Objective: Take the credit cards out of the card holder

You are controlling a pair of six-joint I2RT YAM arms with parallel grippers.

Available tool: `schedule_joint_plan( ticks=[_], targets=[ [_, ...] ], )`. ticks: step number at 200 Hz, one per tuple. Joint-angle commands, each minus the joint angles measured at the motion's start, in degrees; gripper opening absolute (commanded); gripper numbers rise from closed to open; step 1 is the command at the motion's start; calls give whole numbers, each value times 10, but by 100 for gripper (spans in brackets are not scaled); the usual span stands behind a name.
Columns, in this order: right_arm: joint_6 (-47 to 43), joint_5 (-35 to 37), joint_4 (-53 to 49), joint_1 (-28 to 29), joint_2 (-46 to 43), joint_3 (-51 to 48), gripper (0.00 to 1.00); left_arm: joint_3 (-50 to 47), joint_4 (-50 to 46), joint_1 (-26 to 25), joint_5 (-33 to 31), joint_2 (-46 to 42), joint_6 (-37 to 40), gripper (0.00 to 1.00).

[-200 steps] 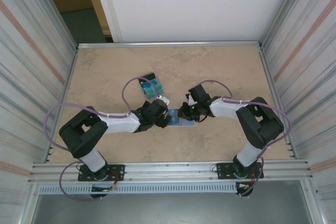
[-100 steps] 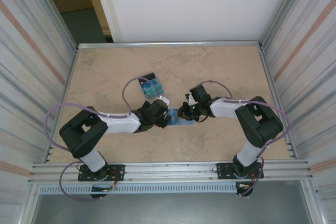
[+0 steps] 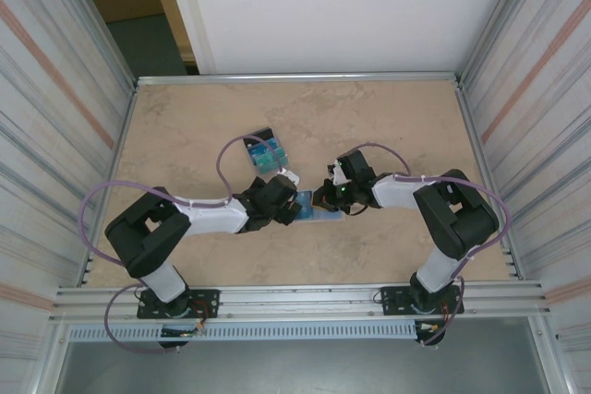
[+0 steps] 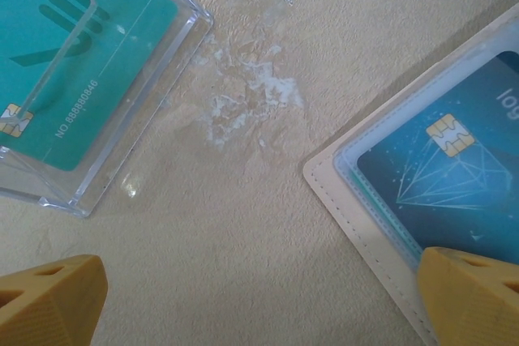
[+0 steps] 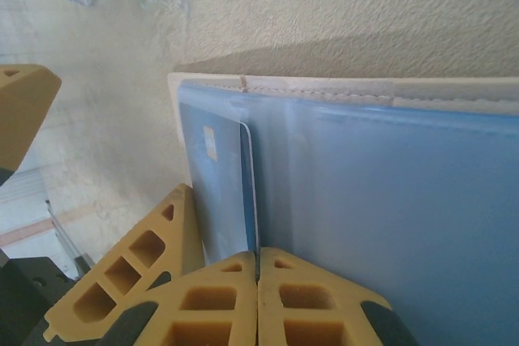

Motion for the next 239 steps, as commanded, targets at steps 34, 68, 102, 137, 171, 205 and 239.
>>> schedule_joint_plan(
  ticks=[34, 68, 102, 137, 171, 205, 239],
  targets=[
    [1, -9, -7, -14, -14, -15, 0, 9, -26, -8, -12, 13, 11, 99],
    [-15, -3, -25, -24, -20, -16, 0, 9, -26, -8, -14, 16, 11, 99],
    [-27, -1, -40, -33, -23, -15, 0, 10, -27, -8, -18, 17, 13, 99],
    [-41, 8, -62, -41, -32, -13, 0, 10, -31, -8, -20, 15, 14, 99],
    [-52, 13, -82, -44, -37, -9, 0, 11, -35, -8, -22, 8, 16, 99],
    [-52, 6, -81, -44, -33, -2, 0, 24, -43, -8, -13, -4, 19, 99],
    [-51, 2, -81, -42, -32, 0, 0, 41, -45, -8, 3, -32, 14, 99]
  ],
)
